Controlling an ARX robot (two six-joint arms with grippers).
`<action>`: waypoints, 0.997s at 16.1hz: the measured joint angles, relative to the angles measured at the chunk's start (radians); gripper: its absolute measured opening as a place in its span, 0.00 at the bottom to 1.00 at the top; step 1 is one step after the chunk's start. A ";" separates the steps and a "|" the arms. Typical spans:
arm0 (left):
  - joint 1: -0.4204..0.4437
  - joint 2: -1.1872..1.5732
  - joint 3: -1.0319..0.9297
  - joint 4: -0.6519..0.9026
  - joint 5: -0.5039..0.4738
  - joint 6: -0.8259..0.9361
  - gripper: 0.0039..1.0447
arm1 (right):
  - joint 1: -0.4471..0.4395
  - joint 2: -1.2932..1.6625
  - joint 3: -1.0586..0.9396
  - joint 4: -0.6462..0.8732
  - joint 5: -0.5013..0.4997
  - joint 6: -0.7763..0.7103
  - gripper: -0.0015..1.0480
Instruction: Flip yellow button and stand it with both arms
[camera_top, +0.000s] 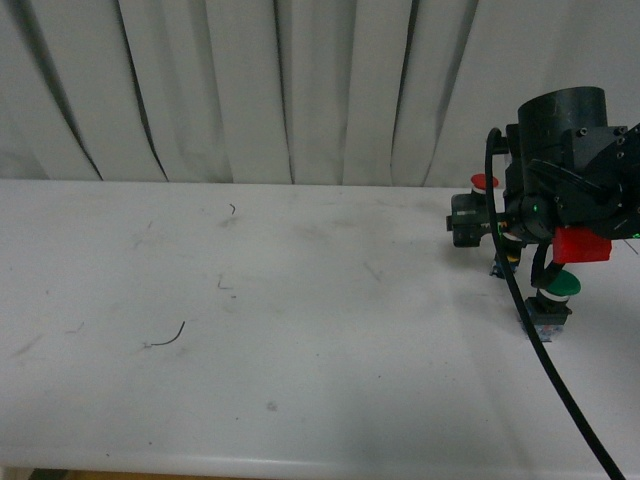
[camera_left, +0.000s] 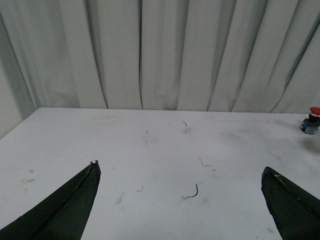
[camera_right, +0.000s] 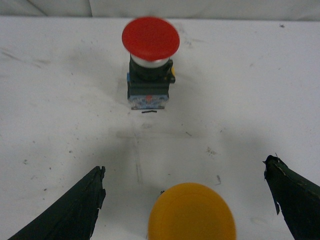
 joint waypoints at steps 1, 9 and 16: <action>0.000 0.000 0.000 0.000 0.000 0.000 0.94 | -0.008 -0.043 -0.035 0.036 -0.014 0.007 0.94; 0.000 0.000 0.000 0.000 0.000 0.000 0.94 | -0.159 -1.245 -1.143 0.483 -0.286 -0.043 0.29; 0.000 0.000 0.000 0.000 0.000 0.000 0.94 | -0.159 -1.432 -1.317 0.463 -0.286 -0.049 0.02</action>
